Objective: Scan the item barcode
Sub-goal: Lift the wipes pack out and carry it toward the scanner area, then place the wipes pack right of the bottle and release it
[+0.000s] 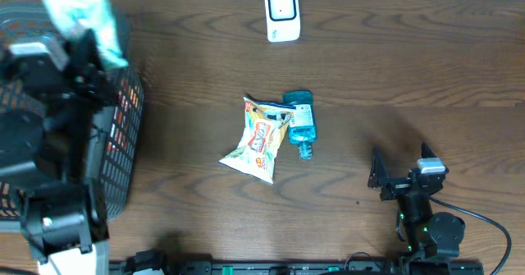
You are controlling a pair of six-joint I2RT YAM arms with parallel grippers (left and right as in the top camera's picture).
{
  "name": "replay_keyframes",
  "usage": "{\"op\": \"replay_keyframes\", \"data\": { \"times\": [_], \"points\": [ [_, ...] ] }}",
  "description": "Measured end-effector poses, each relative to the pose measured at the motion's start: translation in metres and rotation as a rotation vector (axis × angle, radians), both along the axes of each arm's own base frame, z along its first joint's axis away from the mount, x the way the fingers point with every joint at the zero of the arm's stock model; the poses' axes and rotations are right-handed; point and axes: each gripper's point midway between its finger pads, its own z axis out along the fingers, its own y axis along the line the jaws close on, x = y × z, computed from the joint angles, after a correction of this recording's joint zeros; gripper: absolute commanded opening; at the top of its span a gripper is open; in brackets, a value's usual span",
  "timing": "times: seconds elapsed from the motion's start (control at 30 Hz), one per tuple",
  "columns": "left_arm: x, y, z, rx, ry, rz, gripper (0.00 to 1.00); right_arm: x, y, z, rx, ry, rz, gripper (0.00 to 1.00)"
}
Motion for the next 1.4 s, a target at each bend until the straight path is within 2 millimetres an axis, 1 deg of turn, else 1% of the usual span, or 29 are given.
{"op": "replay_keyframes", "data": {
  "times": [0.07, 0.13, 0.2, 0.3, 0.37, 0.4, 0.43, 0.47, 0.63, 0.67, 0.8, 0.87, 0.93, 1.0, 1.07, 1.17, 1.23, 1.3, 1.33, 1.37, 1.4],
  "points": [
    [-0.003, -0.025, 0.001, 0.001, -0.002, -0.081, 0.08, 0.000, 0.000, 0.000, 0.000, 0.000, 0.000, 0.99],
    [-0.005, -0.048, -0.003, -0.001, 0.016, -0.159, 0.07, 0.000, 0.000, 0.000, 0.000, 0.000, 0.000, 0.99],
    [-0.005, -0.072, -0.013, -0.003, 0.052, -0.236, 0.07, 0.000, 0.000, 0.000, 0.000, 0.000, 0.000, 0.99],
    [0.000, -0.105, -0.034, -0.003, 0.129, -0.339, 0.07, 0.000, 0.000, 0.000, 0.000, 0.000, 0.000, 0.99],
    [0.007, -0.129, -0.053, 0.002, 0.193, -0.407, 0.07, 0.000, 0.000, 0.000, 0.000, 0.000, 0.000, 0.99],
    [0.011, -0.146, -0.067, 0.007, 0.236, -0.450, 0.07, 0.000, 0.000, 0.000, 0.000, 0.000, -0.001, 0.99],
    [0.012, -0.150, -0.070, 0.008, 0.246, -0.459, 0.07, 0.000, 0.000, 0.000, 0.000, 0.000, 0.000, 0.99],
    [0.017, -0.168, -0.086, 0.016, 0.291, -0.503, 0.07, 0.000, 0.000, 0.000, 0.000, 0.000, 0.000, 0.99],
    [0.027, -0.248, -0.146, 0.060, 0.424, -0.674, 0.07, 0.000, 0.000, 0.000, 0.000, 0.000, 0.000, 0.99],
    [0.027, -0.265, -0.161, 0.072, 0.450, -0.708, 0.07, 0.000, 0.000, 0.000, 0.000, 0.000, 0.000, 0.99],
    [0.024, -0.326, -0.206, 0.108, 0.488, -0.820, 0.07, 0.000, 0.000, 0.000, 0.000, 0.000, 0.000, 0.99],
    [0.020, -0.351, -0.229, 0.124, 0.504, -0.865, 0.07, 0.000, 0.000, 0.000, 0.000, 0.000, 0.000, 0.99],
    [0.016, -0.372, -0.252, 0.140, 0.521, -0.899, 0.07, 0.000, 0.000, 0.000, 0.000, 0.000, 0.000, 0.99],
    [0.011, -0.389, -0.279, 0.160, 0.549, -0.921, 0.07, 0.000, 0.000, 0.000, 0.000, 0.000, 0.000, 0.99],
    [0.007, -0.400, -0.305, 0.185, 0.585, -0.921, 0.08, 0.000, 0.000, 0.000, 0.000, 0.000, 0.000, 0.99],
    [0.001, -0.410, -0.341, 0.224, 0.632, -0.910, 0.07, 0.000, 0.000, 0.000, 0.000, 0.001, 0.000, 0.99],
    [-0.003, -0.414, -0.360, 0.251, 0.658, -0.897, 0.08, 0.000, 0.000, 0.000, 0.000, 0.000, 0.000, 0.99],
    [-0.005, -0.415, -0.375, 0.272, 0.680, -0.878, 0.09, 0.000, 0.000, 0.000, 0.000, 0.000, 0.000, 0.99],
    [-0.004, -0.414, -0.380, 0.277, 0.688, -0.870, 0.24, 0.000, 0.000, 0.000, 0.000, 0.000, 0.000, 0.99],
    [-0.004, -0.413, -0.384, 0.284, 0.691, -0.863, 0.49, 0.000, 0.000, 0.000, 0.000, 0.000, 0.000, 0.99],
    [-0.002, -0.412, -0.385, 0.283, 0.692, -0.852, 0.58, 0.000, 0.000, 0.000, 0.000, 0.000, 0.000, 0.99]
  ]
}}
